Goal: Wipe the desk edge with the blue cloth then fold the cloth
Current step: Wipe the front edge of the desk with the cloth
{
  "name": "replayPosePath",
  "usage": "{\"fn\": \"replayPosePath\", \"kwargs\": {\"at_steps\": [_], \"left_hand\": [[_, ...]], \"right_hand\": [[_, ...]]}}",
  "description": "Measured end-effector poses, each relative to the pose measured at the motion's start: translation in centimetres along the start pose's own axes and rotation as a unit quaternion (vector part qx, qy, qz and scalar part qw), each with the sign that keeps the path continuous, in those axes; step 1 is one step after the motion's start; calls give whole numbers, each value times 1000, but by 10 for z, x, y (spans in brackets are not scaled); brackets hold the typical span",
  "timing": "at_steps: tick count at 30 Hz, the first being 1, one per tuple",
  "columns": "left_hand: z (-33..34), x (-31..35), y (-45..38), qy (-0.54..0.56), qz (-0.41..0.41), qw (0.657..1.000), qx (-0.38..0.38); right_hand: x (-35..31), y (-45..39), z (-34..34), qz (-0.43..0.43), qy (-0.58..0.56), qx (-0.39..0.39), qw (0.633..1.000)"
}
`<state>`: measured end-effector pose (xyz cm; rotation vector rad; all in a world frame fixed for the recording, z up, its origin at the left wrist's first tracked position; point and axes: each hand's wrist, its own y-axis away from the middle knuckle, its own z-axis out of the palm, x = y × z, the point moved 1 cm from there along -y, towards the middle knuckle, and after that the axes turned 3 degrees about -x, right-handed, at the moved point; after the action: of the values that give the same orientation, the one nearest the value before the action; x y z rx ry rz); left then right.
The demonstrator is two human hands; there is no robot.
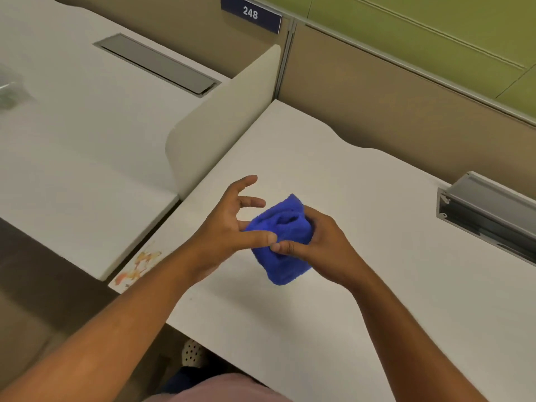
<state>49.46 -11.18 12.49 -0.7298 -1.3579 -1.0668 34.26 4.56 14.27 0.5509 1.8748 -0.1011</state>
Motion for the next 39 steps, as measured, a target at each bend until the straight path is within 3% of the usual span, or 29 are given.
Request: {"fn": "replayPosePath", "kwargs": {"at_steps": [4, 7, 10, 12, 14, 16, 17, 22, 28, 32, 34, 36, 39], "left_hand": [[-32, -9, -5, 85, 3, 996, -27], [-46, -12, -9, 154, -7, 988, -9], [-54, -11, -14, 244, -18, 969, 15], [-54, -11, -16, 268, -8, 961, 68], [-51, -11, -15, 175, 6, 969, 175], [-50, -12, -7, -2, 18, 956, 292], [-49, -13, -3, -54, 37, 950, 305], [-43, -11, 10, -45, 56, 985, 154], [-51, -4, 9, -62, 53, 983, 166], [-77, -5, -2, 85, -51, 977, 188], [-99, -4, -9, 122, -59, 970, 202], [-122, 1, -12, 109, -46, 974, 192], [-150, 11, -12, 3, -31, 990, 141]], "right_hand": [[-12, -19, 34, 1, -57, 89, 994], [-21, -30, 53, 20, -96, 73, 992], [-27, -39, 63, 42, -214, 35, 975], [-31, -43, 67, 49, -252, 46, 965], [-35, -48, 74, 50, -242, 93, 965], [-38, -51, 81, 60, -213, 164, 961], [-39, -53, 85, 67, -208, 192, 957], [-51, -54, 97, 63, -199, 191, 959], [-53, -58, 100, 30, -102, 197, 975], [-52, -65, 89, 45, -109, 204, 972], [-50, -67, 75, 54, -123, 200, 970], [-48, -69, 59, 52, -120, 189, 973], [-45, -71, 40, 40, -67, 148, 986]]}}
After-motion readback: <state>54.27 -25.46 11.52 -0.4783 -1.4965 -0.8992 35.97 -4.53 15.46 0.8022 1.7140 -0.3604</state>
